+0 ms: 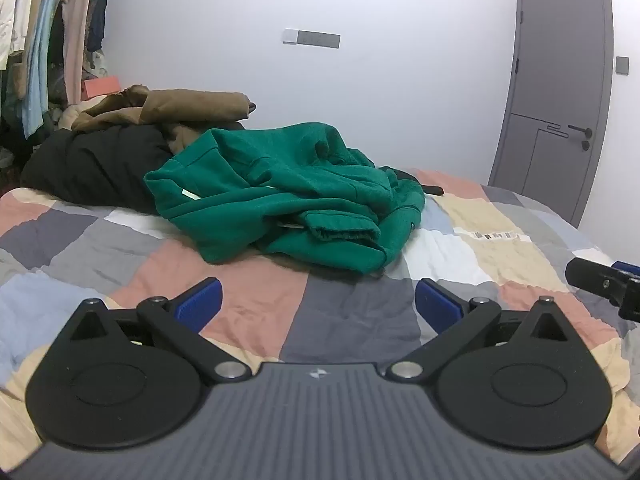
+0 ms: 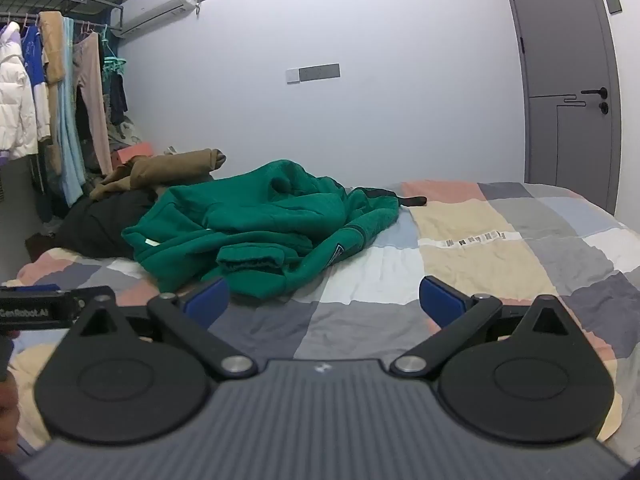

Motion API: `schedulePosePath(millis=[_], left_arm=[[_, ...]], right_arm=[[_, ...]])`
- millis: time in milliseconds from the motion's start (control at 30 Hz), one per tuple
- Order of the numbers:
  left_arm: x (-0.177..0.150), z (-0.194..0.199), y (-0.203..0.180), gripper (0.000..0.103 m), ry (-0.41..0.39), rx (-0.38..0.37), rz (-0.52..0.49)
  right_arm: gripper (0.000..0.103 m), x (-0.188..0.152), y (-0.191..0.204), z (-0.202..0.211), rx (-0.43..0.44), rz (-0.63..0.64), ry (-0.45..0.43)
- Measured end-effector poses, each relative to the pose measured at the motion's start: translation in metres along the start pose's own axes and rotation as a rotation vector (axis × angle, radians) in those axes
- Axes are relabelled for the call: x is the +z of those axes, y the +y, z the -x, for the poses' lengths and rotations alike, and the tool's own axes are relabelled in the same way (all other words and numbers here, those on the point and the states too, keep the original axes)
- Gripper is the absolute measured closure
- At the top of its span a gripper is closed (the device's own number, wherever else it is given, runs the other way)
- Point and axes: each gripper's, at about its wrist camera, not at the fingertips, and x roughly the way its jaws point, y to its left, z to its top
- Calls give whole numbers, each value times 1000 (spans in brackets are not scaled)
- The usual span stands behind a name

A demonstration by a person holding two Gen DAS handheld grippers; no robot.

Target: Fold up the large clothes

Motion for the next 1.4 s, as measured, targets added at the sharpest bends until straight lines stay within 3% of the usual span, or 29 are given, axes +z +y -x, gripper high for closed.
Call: schedulePosePath(millis=[1400], left_arm=[[-2,-1,1,0,8,-4,2]], right_arm=[[0,-3,4,-2,-1,5,12]])
